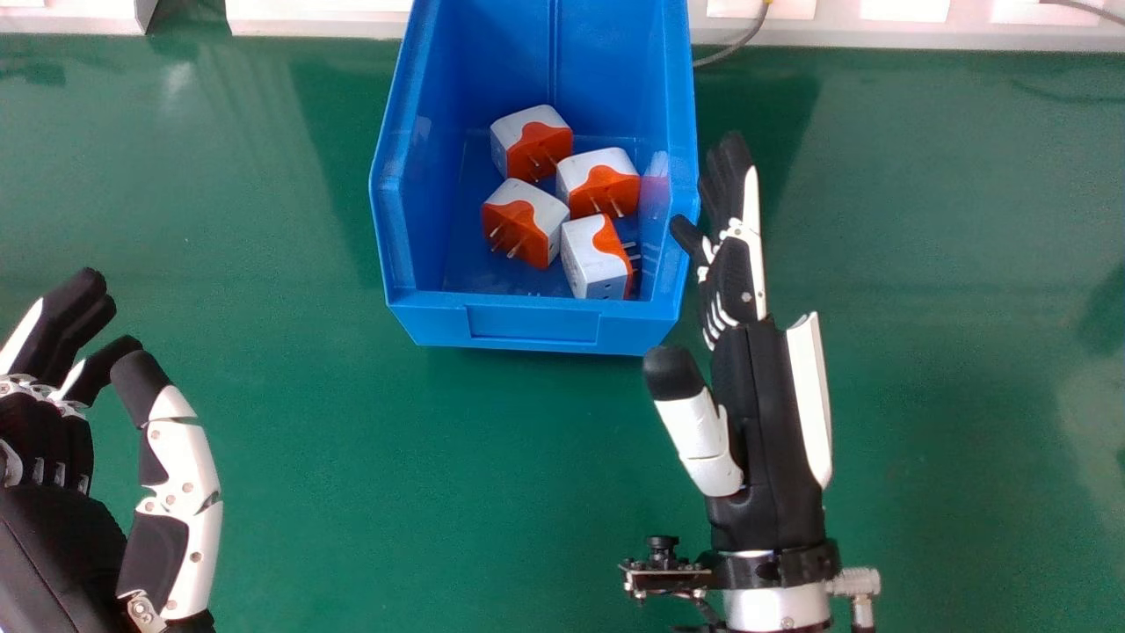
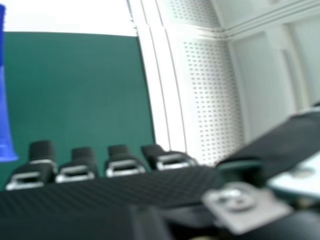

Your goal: Pick all objects and put in blue box

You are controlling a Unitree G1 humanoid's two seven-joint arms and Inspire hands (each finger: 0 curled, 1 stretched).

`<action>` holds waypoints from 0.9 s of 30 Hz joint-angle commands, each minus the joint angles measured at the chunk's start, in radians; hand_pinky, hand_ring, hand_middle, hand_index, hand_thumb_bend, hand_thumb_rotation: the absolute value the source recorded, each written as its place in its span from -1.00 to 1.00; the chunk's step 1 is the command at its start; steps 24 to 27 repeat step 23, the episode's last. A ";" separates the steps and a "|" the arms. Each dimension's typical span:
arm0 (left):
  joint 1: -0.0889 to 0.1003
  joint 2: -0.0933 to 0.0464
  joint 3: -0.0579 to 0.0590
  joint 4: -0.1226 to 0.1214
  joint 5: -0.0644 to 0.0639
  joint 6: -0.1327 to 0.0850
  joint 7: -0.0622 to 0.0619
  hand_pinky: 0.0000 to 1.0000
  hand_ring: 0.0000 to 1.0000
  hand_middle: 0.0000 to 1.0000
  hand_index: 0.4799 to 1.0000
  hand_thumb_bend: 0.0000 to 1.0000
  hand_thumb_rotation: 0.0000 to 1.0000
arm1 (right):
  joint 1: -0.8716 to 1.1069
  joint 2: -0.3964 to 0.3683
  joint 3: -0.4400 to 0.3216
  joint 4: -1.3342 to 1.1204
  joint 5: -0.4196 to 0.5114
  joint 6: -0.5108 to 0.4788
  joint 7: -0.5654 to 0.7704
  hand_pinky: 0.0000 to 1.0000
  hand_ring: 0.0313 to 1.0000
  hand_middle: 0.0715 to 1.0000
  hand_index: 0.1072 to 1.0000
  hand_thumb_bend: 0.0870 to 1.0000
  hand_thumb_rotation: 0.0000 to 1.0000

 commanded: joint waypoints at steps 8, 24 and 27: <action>0.057 -0.081 0.000 -0.024 0.013 -0.007 -0.001 0.34 0.49 0.47 0.00 -0.54 -1.00 | 0.019 0.077 0.023 -0.047 -0.007 0.003 -0.005 0.88 1.00 1.00 1.00 0.23 1.00; 0.058 -0.081 -0.001 -0.020 0.012 -0.012 0.001 0.35 0.49 0.48 0.01 -0.54 -1.00 | 0.024 0.070 0.022 -0.063 -0.016 0.010 -0.005 0.89 1.00 1.00 1.00 0.21 1.00; 0.058 -0.081 -0.001 -0.020 0.012 -0.012 0.001 0.35 0.49 0.48 0.01 -0.54 -1.00 | 0.024 0.070 0.022 -0.063 -0.016 0.010 -0.005 0.89 1.00 1.00 1.00 0.21 1.00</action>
